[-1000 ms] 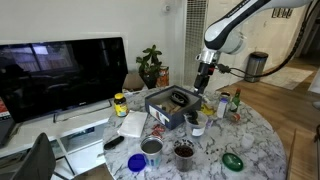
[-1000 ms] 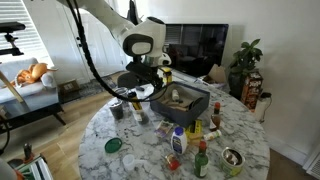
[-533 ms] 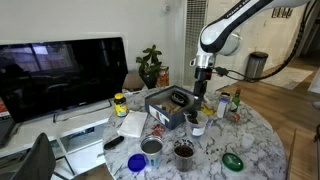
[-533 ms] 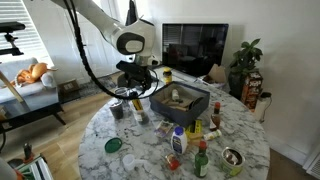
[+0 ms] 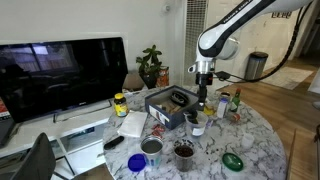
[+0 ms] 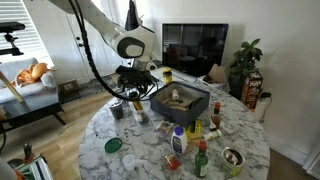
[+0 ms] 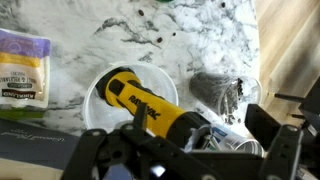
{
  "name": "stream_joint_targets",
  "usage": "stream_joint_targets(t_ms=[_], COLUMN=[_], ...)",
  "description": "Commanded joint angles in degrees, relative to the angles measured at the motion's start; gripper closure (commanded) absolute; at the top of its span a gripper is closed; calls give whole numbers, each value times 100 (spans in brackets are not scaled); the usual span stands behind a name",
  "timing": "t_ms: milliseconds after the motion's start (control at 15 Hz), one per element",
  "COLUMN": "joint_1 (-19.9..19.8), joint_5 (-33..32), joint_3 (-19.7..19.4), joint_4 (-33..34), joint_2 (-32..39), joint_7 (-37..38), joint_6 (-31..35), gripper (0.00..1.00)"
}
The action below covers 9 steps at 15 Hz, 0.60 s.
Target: Remove the clear cup from the box and put the torch on the table then put the silver cup inside the clear cup
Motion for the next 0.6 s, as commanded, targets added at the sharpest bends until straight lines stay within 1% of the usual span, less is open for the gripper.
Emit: stream_joint_targets(t_ms=[0, 67, 133, 267, 400, 533], joint_1=[37, -20, -3, -47, -29, -8], joint_5=[6, 223, 88, 249, 125, 78], joint_3=[-36, 11, -4, 47, 45, 33], joint_4=[9, 33, 21, -40, -96, -178], joint_2=[-2, 48, 80, 116, 131, 154], joint_7=[0, -306, -428, -1080, -1616, -2015], joint_6=[-10, -59, -4, 48, 71, 349], gripper=[0, 0, 0, 0, 0, 0])
